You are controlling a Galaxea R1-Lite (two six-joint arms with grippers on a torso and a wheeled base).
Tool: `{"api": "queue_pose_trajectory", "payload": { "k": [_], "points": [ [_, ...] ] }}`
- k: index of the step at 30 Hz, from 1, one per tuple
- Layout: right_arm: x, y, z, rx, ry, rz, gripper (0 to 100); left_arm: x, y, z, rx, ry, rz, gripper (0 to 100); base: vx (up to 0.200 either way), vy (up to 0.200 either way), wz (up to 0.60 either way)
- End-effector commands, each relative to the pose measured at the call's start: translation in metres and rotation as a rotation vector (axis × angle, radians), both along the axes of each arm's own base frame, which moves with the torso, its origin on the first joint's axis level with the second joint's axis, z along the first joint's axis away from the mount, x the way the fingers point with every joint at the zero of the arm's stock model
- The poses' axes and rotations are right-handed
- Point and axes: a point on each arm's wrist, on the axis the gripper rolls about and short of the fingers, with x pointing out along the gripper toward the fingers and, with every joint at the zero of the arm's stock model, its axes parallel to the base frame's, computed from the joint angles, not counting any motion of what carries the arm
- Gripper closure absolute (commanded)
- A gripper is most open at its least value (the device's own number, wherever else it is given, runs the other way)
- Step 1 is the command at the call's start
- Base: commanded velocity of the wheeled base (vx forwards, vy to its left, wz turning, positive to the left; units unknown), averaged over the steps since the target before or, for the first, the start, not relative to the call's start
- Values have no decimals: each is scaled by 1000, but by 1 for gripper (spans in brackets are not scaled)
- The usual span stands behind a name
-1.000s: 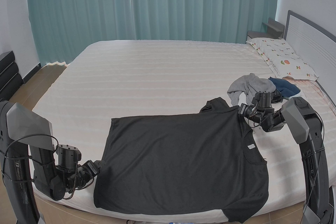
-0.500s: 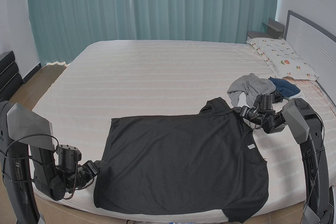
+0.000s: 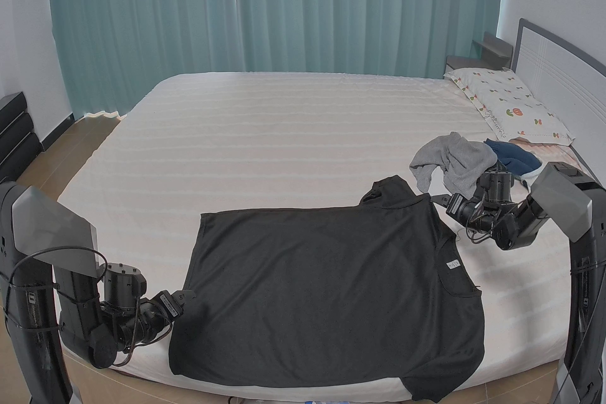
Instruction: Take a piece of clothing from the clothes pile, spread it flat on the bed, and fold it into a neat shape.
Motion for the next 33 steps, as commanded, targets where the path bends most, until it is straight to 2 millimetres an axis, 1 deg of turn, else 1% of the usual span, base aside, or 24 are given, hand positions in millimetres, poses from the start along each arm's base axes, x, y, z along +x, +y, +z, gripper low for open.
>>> {"api": "queue_pose_trajectory", "payload": {
  "k": [1, 2, 3, 4, 5, 7, 9, 11, 13, 14, 15, 18, 22, 25, 28, 30, 33],
  "points": [
    [-88, -4, 39, 52, -82, 60, 0, -14, -5, 4, -20, -13, -47, 0, -200, 0, 0],
    [-97, -3, 39, 54, -71, 61, 0, -15, -5, 4, -20, -8, -50, 0, -200, 0, 0],
    [-97, -3, 39, 54, -71, 61, 0, -15, -5, 4, -20, -8, -50, 0, -200, 0, 0],
    [-113, -3, 39, 50, -54, 59, 0, -19, -8, 2, -14, 9, -68, 0, -200, 0, 0],
    [-116, -3, 39, 50, -51, 58, 0, -19, -8, 2, -14, 12, -71, 0, -200, 0, 0],
    [-132, -1, 40, 50, -23, 58, 0, -22, -12, 1, -13, 22, -90, 0, -200, 0, 0],
    [-142, -2, 38, 54, 3, 61, 0, -25, -13, 1, -11, 31, -98, 0, -200, 0, 0],
    [-151, -2, 31, 58, 43, 64, 0, -25, -14, 1, -11, 31, -102, 0, -200, 0, 0],
    [-152, -2, 31, 60, 48, 63, 0, -25, -14, 1, -10, 32, -102, 0, -200, 0, 0],
    [-160, -1, 25, 87, 86, 94, 0, -25, -14, 1, -10, 32, -102, 0, -200, 0, 0],
    [-163, -1, 24, 98, 97, 107, 0, -26, -14, 1, -10, 34, -102, 0, -200, 0, 0],
    [-170, 0, 19, 127, 132, 146, 0, -25, -14, -1, -8, 41, -102, 0, 0, 0, 0],
    [-172, -2, 13, 144, 156, 159, 0, -26, -13, -8, 1, 67, -103, 0, 0, 0, 0],
    [-172, -2, 9, 149, 159, 164, 0, -28, -13, -18, 54, 100, -150, 0, 0, 0, 0],
    [-172, -3, 8, 149, 158, 162, 0, -28, -12, -22, 95, 97, -188, 0, 0, 0, 0],
    [-175, -1, 7, 150, 160, 168, 0, -28, -11, -30, 138, 105, -222, 0, 0, 0, 0],
    [-179, 1, 7, 147, 147, 177, 0, -26, -11, -32, 173, 97, -253, 0, 0, 0, 0]
  ]
}}
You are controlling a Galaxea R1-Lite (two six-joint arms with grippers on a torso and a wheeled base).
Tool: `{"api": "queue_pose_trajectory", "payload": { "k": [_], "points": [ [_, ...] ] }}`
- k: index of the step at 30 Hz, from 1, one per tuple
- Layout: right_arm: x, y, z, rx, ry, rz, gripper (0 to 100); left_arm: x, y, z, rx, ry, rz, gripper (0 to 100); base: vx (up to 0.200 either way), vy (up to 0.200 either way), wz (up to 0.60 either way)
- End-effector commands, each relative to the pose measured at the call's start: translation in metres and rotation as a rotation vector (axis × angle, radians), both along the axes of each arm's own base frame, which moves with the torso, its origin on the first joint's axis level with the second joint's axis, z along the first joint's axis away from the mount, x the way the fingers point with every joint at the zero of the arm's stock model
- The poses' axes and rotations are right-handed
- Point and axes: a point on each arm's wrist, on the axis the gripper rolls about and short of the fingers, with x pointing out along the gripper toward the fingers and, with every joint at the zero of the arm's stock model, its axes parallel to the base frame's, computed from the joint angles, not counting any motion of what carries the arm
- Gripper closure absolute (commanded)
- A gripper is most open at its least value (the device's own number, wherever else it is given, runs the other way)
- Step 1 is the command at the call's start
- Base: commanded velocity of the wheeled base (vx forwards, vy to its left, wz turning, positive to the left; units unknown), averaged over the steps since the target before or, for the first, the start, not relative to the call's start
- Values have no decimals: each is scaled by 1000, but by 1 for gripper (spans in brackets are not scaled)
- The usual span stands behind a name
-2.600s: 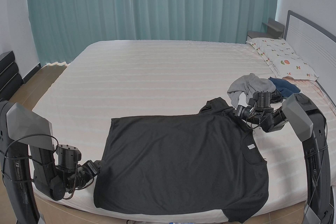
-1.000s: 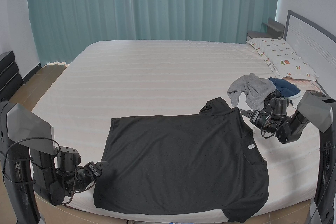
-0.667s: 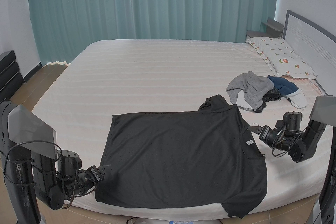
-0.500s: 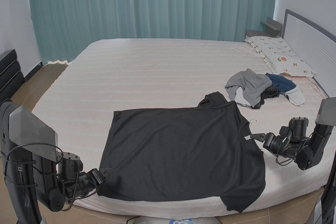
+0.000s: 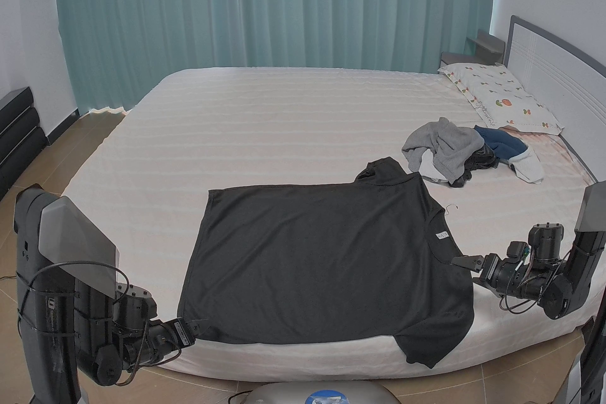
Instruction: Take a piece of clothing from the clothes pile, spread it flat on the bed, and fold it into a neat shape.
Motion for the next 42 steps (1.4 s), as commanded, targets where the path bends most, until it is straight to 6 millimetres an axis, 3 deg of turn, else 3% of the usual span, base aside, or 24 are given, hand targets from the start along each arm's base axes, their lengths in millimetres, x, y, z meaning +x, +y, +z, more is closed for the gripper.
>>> {"api": "queue_pose_trajectory", "payload": {
  "k": [1, 8, 15, 28, 32, 42],
  "points": [
    [-6, 2, -5, 1, 13, 9, 0, 0, 2, -13, 39, 36, -23, 0, 0, 0, 0],
    [-11, 3, -4, 1, -8, 12, 0, 16, 2, -23, 98, -12, -87, 0, 0, 0, 0],
    [-10, 3, -3, 4, -12, 14, 0, 22, 11, -22, 19, -31, -180, 0, 0, 0, 0],
    [-11, 3, -3, 16, -14, 29, 0, 32, 40, -20, -50, -109, -290, 0, 0, 0, 0],
    [-11, 3, -3, 17, -12, 32, 0, 44, 47, -23, -30, -152, -286, 0, 0, 0, 0],
    [-9, 2, 0, 75, -5, 20, 0, 40, 43, -24, -52, -154, -361, 0, 0, 0, 0]
  ]
}}
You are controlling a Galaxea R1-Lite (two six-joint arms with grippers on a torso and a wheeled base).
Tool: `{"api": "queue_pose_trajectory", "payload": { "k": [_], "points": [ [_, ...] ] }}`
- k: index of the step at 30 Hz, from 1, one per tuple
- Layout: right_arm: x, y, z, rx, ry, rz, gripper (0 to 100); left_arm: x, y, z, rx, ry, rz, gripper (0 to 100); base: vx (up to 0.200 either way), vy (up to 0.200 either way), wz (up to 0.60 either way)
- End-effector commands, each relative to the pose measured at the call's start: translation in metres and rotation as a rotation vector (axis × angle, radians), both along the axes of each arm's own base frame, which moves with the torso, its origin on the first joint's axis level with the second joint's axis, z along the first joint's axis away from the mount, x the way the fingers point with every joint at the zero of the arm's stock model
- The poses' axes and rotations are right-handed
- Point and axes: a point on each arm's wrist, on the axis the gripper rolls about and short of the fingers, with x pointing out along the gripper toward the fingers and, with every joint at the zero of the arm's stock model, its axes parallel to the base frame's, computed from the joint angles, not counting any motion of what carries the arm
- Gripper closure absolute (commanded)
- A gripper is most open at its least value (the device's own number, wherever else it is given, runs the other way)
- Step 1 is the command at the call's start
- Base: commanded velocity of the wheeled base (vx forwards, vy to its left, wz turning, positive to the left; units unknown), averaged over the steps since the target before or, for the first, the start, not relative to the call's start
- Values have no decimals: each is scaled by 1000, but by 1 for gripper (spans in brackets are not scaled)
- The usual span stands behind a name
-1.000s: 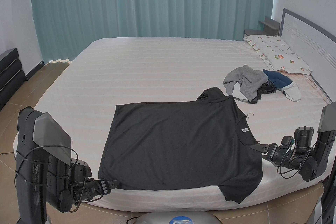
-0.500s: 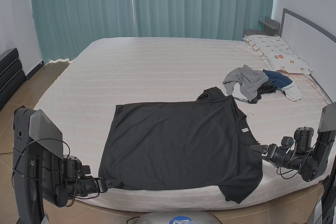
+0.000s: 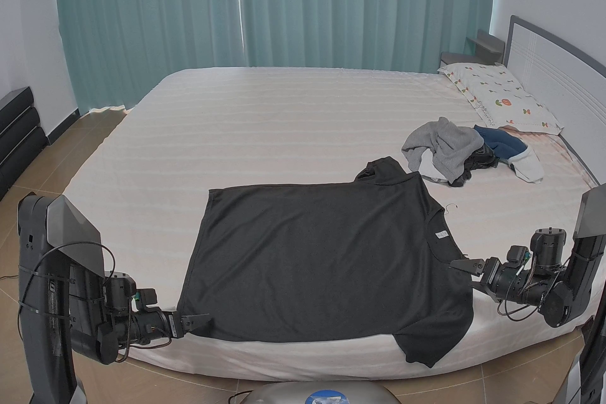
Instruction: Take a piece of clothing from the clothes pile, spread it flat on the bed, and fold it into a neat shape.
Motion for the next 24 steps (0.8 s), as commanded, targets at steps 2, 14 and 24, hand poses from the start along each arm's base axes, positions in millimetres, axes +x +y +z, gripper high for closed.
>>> {"api": "queue_pose_trajectory", "payload": {
  "k": [2, 14, 24],
  "points": [
    [0, -1, 1, 3, -2, -4, 0, -9, -2, 2, -21, 20, -38, 0, 0, 0, 0],
    [1, -1, -1, 3, 2, -2, 0, -22, -5, 8, -23, 29, -110, 0, 0, 0, 0],
    [1, 0, -1, 4, 1, 0, 0, -18, -4, 15, -68, -6, -139, 0, 0, 0, 0]
  ]
}}
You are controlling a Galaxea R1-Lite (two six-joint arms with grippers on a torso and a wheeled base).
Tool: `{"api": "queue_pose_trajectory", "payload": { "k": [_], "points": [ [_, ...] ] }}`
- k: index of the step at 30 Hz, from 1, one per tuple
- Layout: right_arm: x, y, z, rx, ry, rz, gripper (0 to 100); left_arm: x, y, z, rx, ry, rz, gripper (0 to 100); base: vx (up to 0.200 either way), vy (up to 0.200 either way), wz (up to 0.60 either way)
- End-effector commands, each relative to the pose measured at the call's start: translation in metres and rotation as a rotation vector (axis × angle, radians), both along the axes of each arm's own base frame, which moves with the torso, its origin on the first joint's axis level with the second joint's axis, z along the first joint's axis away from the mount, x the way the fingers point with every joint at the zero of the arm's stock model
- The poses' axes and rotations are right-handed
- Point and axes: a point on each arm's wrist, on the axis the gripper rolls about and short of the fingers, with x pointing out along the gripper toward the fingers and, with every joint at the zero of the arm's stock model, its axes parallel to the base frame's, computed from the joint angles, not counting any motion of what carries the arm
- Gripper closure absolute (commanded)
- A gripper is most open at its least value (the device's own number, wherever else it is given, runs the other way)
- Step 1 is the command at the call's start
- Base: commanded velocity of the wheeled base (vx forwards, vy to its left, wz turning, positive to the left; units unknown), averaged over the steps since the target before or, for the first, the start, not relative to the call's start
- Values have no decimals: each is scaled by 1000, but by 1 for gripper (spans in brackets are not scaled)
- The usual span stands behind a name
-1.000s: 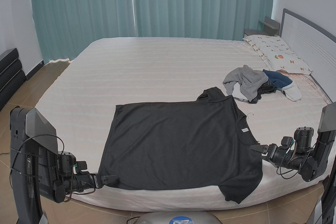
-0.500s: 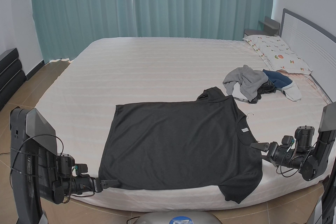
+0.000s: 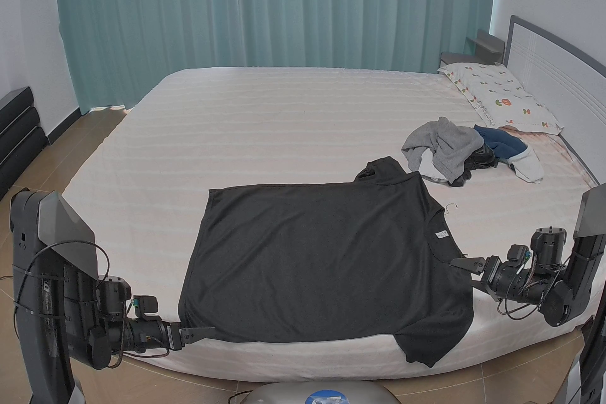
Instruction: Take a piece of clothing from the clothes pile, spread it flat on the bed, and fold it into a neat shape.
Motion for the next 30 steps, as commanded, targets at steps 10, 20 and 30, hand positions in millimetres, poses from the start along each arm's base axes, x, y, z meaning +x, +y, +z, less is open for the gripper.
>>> {"api": "queue_pose_trajectory", "payload": {
  "k": [10, 20, 30],
  "points": [
    [1, 0, -1, 0, 2, 0, 0, 8, 1, -15, 81, -16, 26, 0, 0, 0, 0],
    [1, 0, -1, 0, 1, 2, 0, 9, 1, -15, 93, -21, 33, 0, 0, 0, 0],
    [8, 0, 1, -11, -25, -6, 0, 1, 11, -14, 125, 16, 108, 100, 0, 0, 0]
  ]
}}
